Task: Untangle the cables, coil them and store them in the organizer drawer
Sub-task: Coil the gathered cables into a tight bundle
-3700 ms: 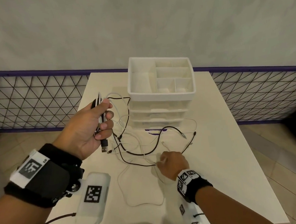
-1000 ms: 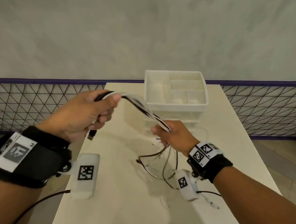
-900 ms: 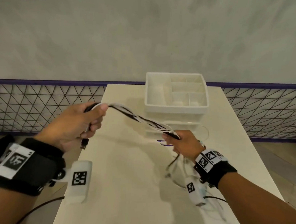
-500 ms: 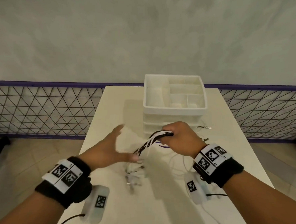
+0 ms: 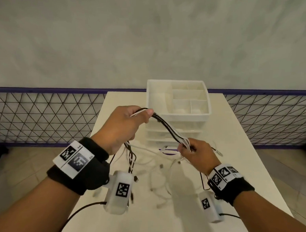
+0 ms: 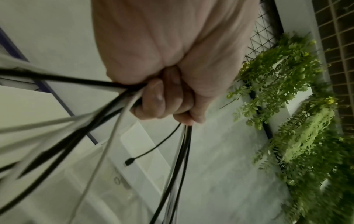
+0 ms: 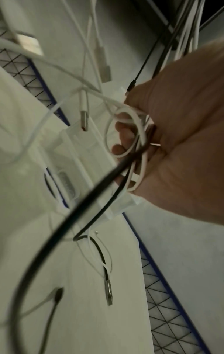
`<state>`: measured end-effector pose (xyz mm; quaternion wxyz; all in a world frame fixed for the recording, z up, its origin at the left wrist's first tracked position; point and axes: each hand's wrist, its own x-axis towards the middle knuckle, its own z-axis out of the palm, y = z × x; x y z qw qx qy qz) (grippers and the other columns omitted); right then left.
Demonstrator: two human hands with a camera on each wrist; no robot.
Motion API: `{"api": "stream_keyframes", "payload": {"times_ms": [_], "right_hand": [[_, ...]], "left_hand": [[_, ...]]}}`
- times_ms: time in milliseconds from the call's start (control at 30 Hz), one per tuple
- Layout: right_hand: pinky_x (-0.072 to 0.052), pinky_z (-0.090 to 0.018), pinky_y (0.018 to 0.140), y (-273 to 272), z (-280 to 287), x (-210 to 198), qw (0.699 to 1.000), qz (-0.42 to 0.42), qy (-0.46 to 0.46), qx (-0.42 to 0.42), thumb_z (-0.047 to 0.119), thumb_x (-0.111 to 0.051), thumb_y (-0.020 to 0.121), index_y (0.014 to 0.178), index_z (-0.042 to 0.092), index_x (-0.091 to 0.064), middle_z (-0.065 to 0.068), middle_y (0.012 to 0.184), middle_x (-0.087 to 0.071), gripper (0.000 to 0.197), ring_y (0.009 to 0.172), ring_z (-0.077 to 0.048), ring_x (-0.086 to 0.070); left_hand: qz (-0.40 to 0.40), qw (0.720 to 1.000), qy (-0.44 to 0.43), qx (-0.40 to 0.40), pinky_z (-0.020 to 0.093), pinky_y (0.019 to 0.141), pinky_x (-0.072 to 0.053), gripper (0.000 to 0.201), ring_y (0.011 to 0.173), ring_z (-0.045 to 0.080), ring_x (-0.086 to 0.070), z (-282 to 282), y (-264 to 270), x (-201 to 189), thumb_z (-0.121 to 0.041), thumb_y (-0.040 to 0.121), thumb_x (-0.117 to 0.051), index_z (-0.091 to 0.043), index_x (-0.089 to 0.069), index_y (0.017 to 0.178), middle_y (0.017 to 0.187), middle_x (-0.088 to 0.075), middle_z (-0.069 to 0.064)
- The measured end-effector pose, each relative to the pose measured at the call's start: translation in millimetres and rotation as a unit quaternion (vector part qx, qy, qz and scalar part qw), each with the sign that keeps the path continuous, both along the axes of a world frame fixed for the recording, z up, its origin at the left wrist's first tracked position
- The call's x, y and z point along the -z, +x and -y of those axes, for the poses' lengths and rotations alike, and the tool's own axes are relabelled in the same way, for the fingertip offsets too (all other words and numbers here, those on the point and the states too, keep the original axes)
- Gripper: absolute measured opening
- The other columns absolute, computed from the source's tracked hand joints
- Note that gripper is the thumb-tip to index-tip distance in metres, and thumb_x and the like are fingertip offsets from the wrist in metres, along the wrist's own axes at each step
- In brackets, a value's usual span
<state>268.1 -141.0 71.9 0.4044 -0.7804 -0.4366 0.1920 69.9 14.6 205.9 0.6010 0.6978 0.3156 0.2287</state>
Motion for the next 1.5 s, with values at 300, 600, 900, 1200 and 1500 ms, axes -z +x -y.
{"api": "stream_keyframes", "payload": {"times_ms": [300, 600, 900, 1200, 1500], "right_hand": [[-0.056, -0.039, 0.078, 27, 47, 55, 0.984, -0.035, -0.156, 0.074, 0.050, -0.060, 0.091, 0.085, 0.019, -0.073, 0.004, 0.073, -0.072, 0.034, 0.072, -0.021, -0.066], [-0.049, -0.034, 0.054, 63, 59, 44, 0.963, -0.112, -0.072, 0.235, 0.032, -0.063, 0.094, 0.079, 0.014, -0.069, -0.004, 0.061, -0.056, 0.024, 0.054, -0.022, -0.049], [-0.047, -0.047, 0.103, 52, 49, 13, 0.966, -0.021, -0.249, 0.073, 0.033, -0.076, 0.070, 0.142, 0.033, -0.037, -0.008, 0.137, -0.047, 0.082, 0.120, -0.031, -0.056], [-0.051, -0.032, 0.068, -76, -37, -30, 0.983, 0.081, -0.164, 0.014, 0.060, -0.059, 0.082, 0.079, 0.020, -0.063, 0.001, 0.083, -0.069, 0.041, 0.080, -0.023, -0.064], [-0.058, -0.036, 0.062, -31, -4, 7, 0.989, -0.116, -0.085, 0.016, 0.027, -0.067, 0.085, 0.083, 0.020, -0.072, 0.002, 0.085, -0.074, 0.008, 0.069, -0.019, -0.071]], "left_hand": [[0.036, 0.995, -0.025, -0.087, 0.022, 0.040, -0.022, 0.028, 0.041, 0.007, -0.023, -31, -25, -18, -0.037, 0.093, -0.063, -0.014, -0.062, 0.077, 0.050, -0.028, -0.010], [-0.057, 0.991, 0.047, -0.113, 0.026, 0.046, -0.025, 0.030, 0.049, 0.014, -0.025, -39, -36, -6, -0.040, 0.095, -0.061, -0.014, -0.066, 0.080, 0.056, -0.030, -0.002], [-0.045, 0.994, -0.001, -0.097, 0.027, 0.047, -0.022, 0.029, 0.050, 0.014, -0.021, -33, -34, -9, -0.039, 0.093, -0.063, -0.012, -0.067, 0.083, 0.056, -0.027, -0.004], [-0.036, 0.998, 0.007, -0.045, 0.025, 0.046, -0.022, 0.030, 0.048, 0.014, -0.020, 3, -2, -13, -0.039, 0.094, -0.063, -0.015, -0.068, 0.076, 0.050, -0.026, -0.008], [0.019, 0.997, 0.001, -0.070, 0.024, 0.044, -0.017, 0.027, 0.045, 0.011, -0.018, -21, -23, -35, -0.037, 0.094, -0.062, -0.015, -0.067, 0.079, 0.054, -0.024, -0.006]]}}
